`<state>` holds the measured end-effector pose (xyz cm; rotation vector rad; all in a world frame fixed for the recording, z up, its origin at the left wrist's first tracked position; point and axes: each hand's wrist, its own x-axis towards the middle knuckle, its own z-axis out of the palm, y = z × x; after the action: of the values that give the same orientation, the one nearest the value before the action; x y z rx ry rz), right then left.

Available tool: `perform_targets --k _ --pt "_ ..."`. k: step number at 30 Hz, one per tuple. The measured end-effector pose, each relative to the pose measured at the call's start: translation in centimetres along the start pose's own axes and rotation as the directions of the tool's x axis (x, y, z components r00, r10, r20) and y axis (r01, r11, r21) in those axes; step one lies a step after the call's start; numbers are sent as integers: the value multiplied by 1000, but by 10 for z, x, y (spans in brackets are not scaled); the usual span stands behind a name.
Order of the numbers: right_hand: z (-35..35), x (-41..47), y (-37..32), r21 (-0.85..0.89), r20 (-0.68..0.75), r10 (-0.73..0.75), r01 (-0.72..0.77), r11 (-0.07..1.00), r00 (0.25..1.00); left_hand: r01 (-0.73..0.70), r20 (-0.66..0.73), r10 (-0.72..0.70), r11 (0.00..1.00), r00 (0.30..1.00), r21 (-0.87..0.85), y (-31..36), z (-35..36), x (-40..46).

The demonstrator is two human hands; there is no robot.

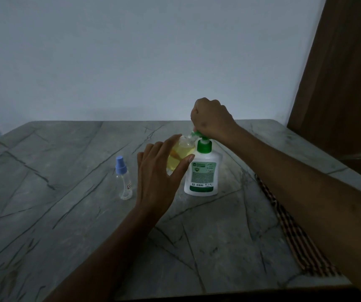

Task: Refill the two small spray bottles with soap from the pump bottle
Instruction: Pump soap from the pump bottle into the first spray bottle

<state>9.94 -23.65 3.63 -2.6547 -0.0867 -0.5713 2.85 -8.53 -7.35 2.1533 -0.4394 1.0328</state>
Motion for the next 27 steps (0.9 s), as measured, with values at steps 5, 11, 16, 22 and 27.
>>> perform_targets --k 5,11,16,22,27 --pt "-2 1 0 -53 30 -3 5 999 1000 12 12 -12 1000 1000 -7 -1 2 0" --pt "1 2 1 -50 13 -6 7 999 1000 4 10 -4 1000 1000 1 -3 3 0" --pt "1 2 0 -95 48 -13 18 995 999 4 10 -4 1000 1000 -9 -3 2 -1" --pt "0 8 0 -40 63 -11 14 999 998 14 3 -14 1000 1000 -28 -1 1 0" --pt "4 7 3 -28 82 -5 7 1000 997 2 1 -2 1000 1000 -16 -3 2 -2"
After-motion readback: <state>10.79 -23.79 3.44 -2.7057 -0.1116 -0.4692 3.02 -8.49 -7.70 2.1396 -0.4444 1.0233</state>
